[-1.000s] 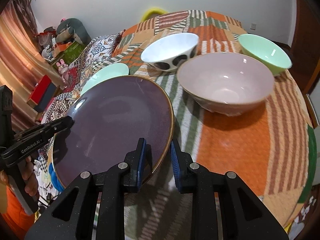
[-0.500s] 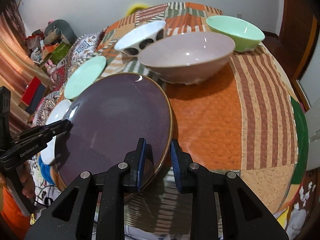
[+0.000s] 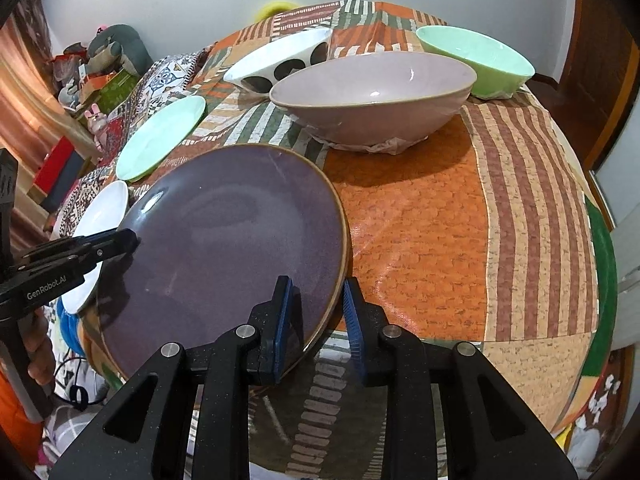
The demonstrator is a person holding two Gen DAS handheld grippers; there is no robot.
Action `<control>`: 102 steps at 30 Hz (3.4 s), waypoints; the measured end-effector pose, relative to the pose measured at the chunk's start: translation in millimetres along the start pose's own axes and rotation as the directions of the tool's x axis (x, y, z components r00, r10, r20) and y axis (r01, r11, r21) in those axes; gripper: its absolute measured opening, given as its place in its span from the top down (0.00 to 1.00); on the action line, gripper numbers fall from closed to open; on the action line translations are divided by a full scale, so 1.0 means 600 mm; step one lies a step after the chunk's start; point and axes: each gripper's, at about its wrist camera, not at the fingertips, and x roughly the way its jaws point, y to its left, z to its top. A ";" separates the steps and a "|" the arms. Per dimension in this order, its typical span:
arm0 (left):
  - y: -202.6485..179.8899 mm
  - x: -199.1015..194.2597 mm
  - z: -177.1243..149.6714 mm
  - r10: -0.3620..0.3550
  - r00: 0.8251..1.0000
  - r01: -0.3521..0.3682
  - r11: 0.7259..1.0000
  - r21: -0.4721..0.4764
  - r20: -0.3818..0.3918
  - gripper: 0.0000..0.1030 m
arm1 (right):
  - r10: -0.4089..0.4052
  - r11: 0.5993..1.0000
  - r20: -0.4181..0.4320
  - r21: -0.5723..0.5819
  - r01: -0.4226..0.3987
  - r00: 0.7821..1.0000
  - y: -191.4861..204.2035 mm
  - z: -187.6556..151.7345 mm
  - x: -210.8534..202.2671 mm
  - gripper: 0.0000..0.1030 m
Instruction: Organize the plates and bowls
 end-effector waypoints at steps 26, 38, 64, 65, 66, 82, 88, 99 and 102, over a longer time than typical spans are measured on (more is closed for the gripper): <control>0.045 -0.186 0.006 0.093 0.959 -0.094 0.995 -0.009 0.269 0.80 | -0.175 0.973 0.371 -0.076 0.218 0.912 0.074 0.033 -0.137 0.03; 0.153 -0.268 -0.044 0.245 0.917 -0.224 0.969 -0.102 0.314 0.75 | 0.090 0.981 0.419 -0.192 -0.008 0.904 0.198 0.065 -0.126 0.00; 0.311 -0.149 -0.097 0.223 0.964 -0.195 0.963 -0.184 0.146 0.75 | 0.113 0.949 0.129 -0.307 -0.069 0.985 0.343 0.068 0.054 0.02; 0.317 -0.142 -0.097 0.213 0.967 -0.185 0.964 -0.192 0.138 0.75 | 0.110 0.951 0.112 -0.300 -0.072 0.988 0.344 0.069 0.063 0.02; 0.326 -0.134 -0.097 0.199 0.972 -0.171 0.964 -0.205 0.126 0.75 | 0.112 0.953 0.092 -0.293 -0.080 0.989 0.343 0.070 0.072 0.04; 0.384 -0.071 -0.099 0.112 0.992 -0.090 0.953 -0.289 0.061 0.75 | 0.065 0.962 -0.088 -0.258 -0.086 0.994 0.344 0.070 0.151 0.36; 0.385 -0.063 -0.100 0.089 0.994 -0.065 0.954 -0.293 0.067 0.75 | 0.041 0.960 -0.104 -0.272 -0.068 0.994 0.351 0.072 0.163 0.37; 0.387 -0.055 -0.106 0.055 0.996 -0.030 0.951 -0.308 0.072 0.70 | 0.039 0.954 -0.139 -0.289 -0.078 0.990 0.358 0.071 0.179 0.55; 0.384 -0.055 -0.105 0.059 0.996 -0.037 0.949 -0.312 0.062 0.70 | 0.043 0.954 -0.148 -0.288 -0.085 0.988 0.364 0.067 0.179 0.58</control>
